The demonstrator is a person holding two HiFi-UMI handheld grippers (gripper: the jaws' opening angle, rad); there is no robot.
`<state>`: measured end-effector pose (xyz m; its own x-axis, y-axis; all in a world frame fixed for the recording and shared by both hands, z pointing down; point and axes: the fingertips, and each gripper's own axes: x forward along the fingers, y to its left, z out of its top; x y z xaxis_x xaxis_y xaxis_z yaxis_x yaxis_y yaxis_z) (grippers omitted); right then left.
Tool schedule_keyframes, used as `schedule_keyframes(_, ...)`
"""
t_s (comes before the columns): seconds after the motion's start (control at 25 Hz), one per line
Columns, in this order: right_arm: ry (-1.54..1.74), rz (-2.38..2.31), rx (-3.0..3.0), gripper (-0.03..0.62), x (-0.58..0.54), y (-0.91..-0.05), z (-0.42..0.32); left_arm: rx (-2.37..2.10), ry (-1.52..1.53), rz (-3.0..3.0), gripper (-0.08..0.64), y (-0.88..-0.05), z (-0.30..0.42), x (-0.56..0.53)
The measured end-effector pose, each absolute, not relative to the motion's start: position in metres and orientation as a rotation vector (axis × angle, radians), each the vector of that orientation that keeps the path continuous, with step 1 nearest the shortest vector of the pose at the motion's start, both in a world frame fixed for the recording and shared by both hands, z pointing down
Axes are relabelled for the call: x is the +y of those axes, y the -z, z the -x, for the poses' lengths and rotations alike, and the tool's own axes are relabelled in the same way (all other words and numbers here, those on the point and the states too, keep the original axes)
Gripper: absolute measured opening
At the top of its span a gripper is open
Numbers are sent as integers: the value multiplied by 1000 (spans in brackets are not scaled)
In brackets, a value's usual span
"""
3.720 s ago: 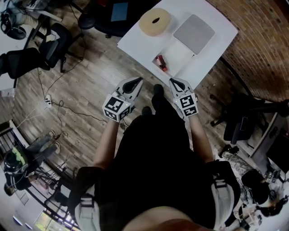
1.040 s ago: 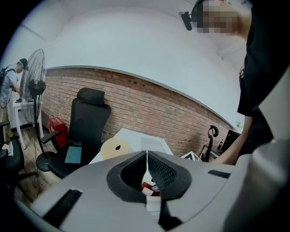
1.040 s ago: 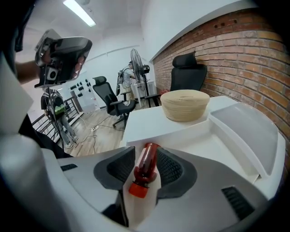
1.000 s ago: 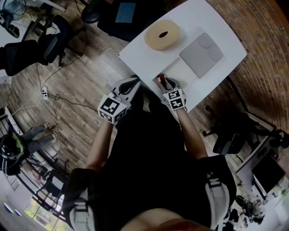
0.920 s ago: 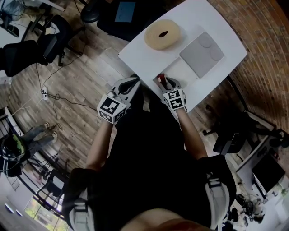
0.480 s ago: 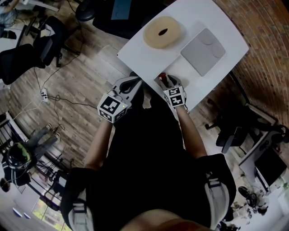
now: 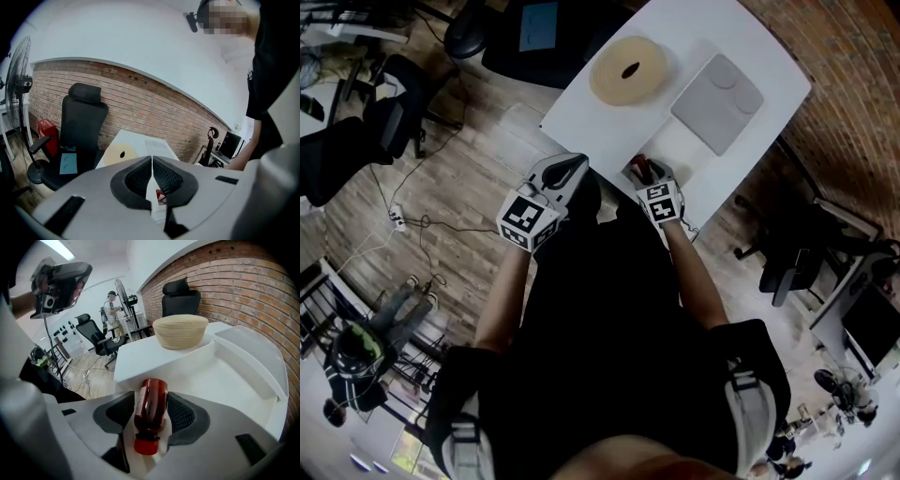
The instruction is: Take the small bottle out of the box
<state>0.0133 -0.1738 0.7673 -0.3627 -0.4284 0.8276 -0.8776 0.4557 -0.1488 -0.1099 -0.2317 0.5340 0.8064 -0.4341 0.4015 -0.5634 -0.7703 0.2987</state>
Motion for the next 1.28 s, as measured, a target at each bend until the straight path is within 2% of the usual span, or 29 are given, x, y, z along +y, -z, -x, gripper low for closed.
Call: schedule_keyframes(1.28,-877,-1297,-1863,227,-187,-779,-17,-581,-426,-2759,25,-509,126,-274)
